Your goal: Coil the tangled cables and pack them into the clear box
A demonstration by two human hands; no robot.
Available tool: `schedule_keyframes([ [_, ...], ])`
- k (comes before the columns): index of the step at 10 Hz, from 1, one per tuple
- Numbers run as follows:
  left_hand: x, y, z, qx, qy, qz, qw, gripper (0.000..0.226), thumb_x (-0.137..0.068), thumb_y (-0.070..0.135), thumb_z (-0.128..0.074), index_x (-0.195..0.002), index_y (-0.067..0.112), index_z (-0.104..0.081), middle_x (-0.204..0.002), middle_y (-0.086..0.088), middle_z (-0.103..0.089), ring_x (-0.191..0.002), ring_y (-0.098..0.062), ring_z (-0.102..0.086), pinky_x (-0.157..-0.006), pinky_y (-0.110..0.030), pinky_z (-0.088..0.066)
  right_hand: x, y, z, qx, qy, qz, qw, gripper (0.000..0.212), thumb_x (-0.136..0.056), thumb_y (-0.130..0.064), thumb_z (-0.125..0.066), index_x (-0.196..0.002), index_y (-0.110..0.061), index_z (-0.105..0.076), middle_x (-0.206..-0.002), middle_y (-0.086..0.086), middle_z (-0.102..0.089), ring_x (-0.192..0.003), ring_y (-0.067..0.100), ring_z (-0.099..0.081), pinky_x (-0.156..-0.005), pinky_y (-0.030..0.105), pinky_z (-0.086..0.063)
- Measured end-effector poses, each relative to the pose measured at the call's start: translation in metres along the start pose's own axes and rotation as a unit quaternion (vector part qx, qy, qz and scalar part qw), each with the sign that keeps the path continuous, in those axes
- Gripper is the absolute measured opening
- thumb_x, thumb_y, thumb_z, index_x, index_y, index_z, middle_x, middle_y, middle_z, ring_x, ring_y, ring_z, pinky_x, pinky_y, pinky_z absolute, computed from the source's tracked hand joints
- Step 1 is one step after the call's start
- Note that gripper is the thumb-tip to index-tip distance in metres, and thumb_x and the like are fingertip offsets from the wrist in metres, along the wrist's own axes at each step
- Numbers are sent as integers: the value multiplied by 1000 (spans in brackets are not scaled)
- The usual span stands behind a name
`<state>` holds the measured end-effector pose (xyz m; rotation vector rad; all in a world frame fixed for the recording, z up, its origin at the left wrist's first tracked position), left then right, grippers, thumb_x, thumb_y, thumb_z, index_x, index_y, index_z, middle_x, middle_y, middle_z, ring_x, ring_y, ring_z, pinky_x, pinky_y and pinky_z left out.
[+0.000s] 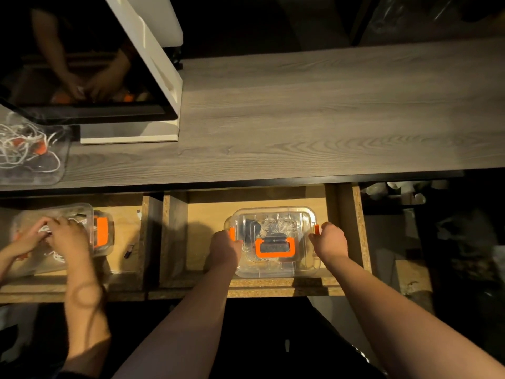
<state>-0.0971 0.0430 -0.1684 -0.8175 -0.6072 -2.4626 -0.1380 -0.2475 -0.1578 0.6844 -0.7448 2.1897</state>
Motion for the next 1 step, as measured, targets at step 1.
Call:
schedule_keyframes([
  [1,10,29,16,94,22,-70,993,45,-92,24,-72,-133,9,-61,-126,-10,-67,-114,-27,-64,-86,-29,-50,10,-26,20,-45,70,74,994,45,-96,-30,-62,-134,-6,-53,-128,14,-61,-117,31,-59,-95,39,-50],
])
Point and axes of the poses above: each hand's wrist, its own x-axis away from the middle knuckle, its own z-axis out of the back of the hand, y = z × x, the point moved 7 cm from there along -x, towards the middle knuckle
